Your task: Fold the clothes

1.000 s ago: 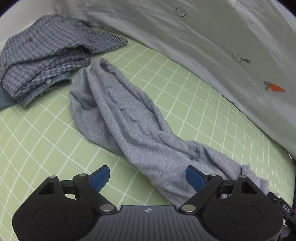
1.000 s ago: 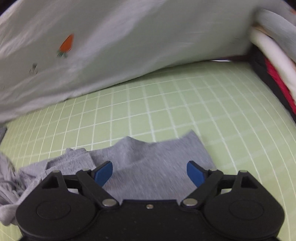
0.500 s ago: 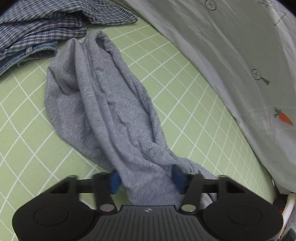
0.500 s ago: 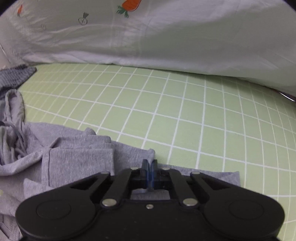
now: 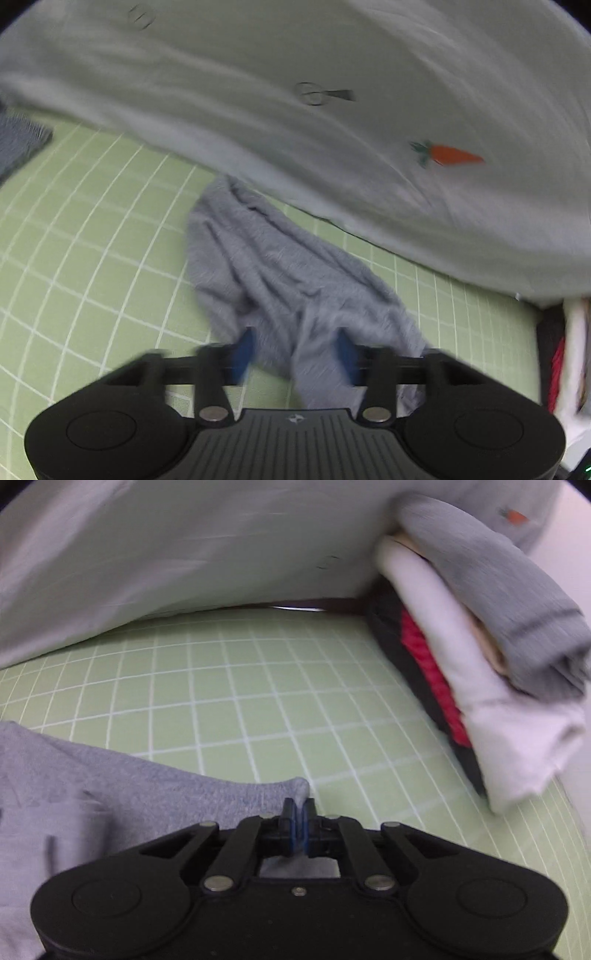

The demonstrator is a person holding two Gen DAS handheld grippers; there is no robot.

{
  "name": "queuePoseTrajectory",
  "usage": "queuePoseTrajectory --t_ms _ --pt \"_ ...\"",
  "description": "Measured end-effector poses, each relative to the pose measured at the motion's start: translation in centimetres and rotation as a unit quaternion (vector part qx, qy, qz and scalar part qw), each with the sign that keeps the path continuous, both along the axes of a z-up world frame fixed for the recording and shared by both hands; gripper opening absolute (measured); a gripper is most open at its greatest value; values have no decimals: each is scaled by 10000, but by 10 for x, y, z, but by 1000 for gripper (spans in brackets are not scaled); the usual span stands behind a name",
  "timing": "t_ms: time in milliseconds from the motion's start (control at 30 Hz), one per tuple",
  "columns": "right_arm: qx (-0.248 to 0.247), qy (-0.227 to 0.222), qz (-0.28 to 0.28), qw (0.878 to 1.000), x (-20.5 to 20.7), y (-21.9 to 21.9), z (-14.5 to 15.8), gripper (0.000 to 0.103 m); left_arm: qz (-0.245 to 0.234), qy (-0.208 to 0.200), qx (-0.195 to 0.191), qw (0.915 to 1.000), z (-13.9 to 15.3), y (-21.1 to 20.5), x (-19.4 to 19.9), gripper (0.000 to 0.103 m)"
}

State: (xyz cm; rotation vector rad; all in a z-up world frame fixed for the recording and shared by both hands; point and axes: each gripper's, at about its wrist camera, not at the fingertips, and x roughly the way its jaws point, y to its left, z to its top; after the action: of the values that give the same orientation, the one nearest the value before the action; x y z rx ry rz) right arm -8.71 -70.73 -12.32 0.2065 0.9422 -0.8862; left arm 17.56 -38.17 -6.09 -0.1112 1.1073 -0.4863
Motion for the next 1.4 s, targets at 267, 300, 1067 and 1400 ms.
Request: queuePoseTrajectory --t_ms 267,300,1067,1400 --pt "434 -817 669 9935 -17 116 14 100 -46 -367 672 9971 18 42 -65 89" --pt "580 -825 771 9919 -17 129 10 100 7 -311 649 9974 20 54 -74 89" --pt "71 -1119 267 9933 -154 35 53 10 145 -309 552 9979 28 32 -210 91" --pt "-61 -348 -789 9963 -170 -55 11 100 -1001 -345 874 9905 1 -85 -194 91"
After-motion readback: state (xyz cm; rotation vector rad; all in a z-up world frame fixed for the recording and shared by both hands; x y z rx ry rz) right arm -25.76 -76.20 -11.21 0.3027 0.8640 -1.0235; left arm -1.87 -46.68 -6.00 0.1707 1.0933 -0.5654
